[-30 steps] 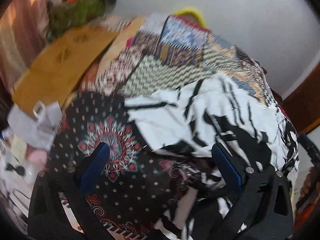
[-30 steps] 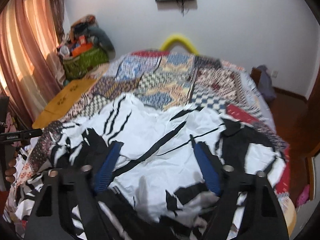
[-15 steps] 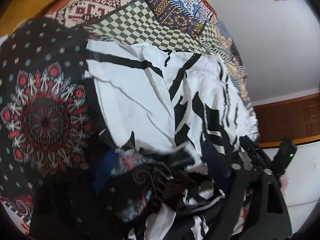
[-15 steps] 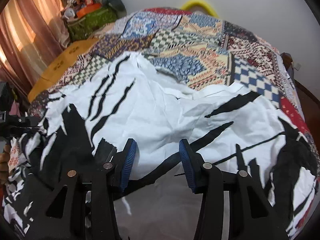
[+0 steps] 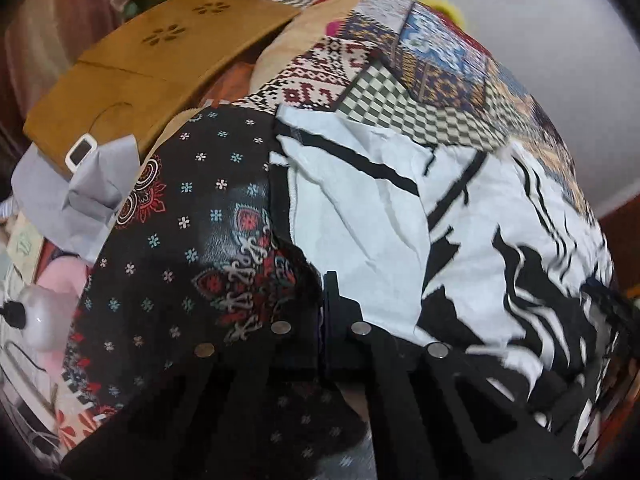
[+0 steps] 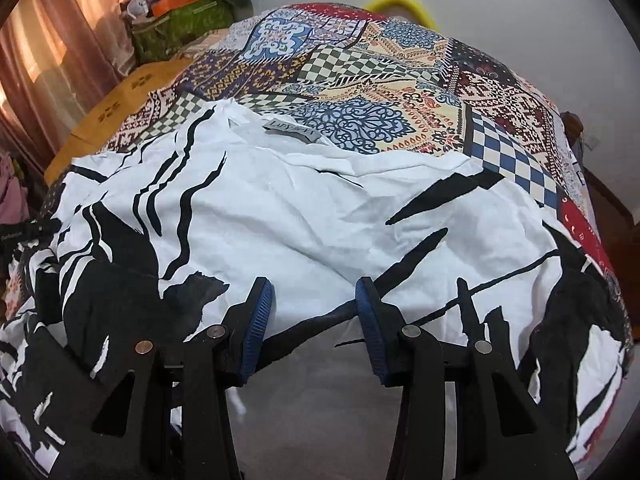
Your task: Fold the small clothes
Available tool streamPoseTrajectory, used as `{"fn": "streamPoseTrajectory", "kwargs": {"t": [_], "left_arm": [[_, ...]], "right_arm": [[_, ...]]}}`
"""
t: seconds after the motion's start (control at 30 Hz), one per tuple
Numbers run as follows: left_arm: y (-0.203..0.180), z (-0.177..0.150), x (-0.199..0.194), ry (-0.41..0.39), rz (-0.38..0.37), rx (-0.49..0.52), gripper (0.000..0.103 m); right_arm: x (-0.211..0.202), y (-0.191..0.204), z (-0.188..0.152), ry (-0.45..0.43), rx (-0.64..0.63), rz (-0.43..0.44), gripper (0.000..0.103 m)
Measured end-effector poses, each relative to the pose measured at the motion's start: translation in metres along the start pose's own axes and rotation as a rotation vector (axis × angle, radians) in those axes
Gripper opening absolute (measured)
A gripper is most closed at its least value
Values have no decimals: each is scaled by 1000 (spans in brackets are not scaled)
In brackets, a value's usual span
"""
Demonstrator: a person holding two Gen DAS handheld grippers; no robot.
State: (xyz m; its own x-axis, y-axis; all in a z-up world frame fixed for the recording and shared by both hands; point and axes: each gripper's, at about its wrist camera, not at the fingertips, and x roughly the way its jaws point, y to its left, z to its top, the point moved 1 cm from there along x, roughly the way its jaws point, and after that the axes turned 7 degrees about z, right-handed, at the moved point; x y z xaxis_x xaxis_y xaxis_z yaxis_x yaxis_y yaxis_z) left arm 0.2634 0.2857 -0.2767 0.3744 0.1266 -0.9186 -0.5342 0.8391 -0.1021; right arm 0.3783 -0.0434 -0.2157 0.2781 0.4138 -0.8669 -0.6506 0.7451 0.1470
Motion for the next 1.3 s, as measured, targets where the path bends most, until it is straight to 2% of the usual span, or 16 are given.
{"fn": "streamPoseTrajectory", "kwargs": {"t": [0.03,0.1,0.13,0.17,0.33,0.37,0.4,0.43,0.47,0.6,0.7,0.87,0.97,1.13,1.2,1.3], "left_arm": [[-1,-1,-4,-6,4,11,6],[-2,0,-7,4,-29,9,24],[0,-1,-9,12,-66,-3,42],[1,-1,-9,15,-98,-17,55],[-10,7,8,36,-128,-20,55],[-13,10,10,33,-132,-16,49],[-15,12,11,29,-128,-9,31],[-18,14,13,30,-114,7,19],[-21,16,15,26,-90,22,2],[-19,21,5,-96,61,88,2],[-12,29,-13,-188,136,106,2],[-4,45,-35,-254,241,119,2],[-13,48,-52,-290,257,164,2],[-66,37,-92,-436,308,334,2],[-90,33,-101,-459,278,383,2],[-124,26,-101,-447,220,438,2]], "right_arm": [[-2,2,2,2,6,-1,39],[-9,8,4,-12,20,11,42],[-13,12,6,-26,22,30,42],[-16,19,10,-32,17,57,42],[-6,56,27,-18,-40,106,46],[-1,63,30,-10,-48,113,47],[6,69,32,-1,-54,117,47],[13,75,35,9,-58,120,47],[21,81,36,19,-63,126,47],[51,94,42,64,-59,138,47],[61,101,40,77,-66,154,50],[63,110,39,98,-42,230,47],[53,114,35,82,-42,231,48],[23,99,19,40,-16,232,48],[10,89,12,24,6,233,48],[-10,74,-2,2,23,201,48]]}}
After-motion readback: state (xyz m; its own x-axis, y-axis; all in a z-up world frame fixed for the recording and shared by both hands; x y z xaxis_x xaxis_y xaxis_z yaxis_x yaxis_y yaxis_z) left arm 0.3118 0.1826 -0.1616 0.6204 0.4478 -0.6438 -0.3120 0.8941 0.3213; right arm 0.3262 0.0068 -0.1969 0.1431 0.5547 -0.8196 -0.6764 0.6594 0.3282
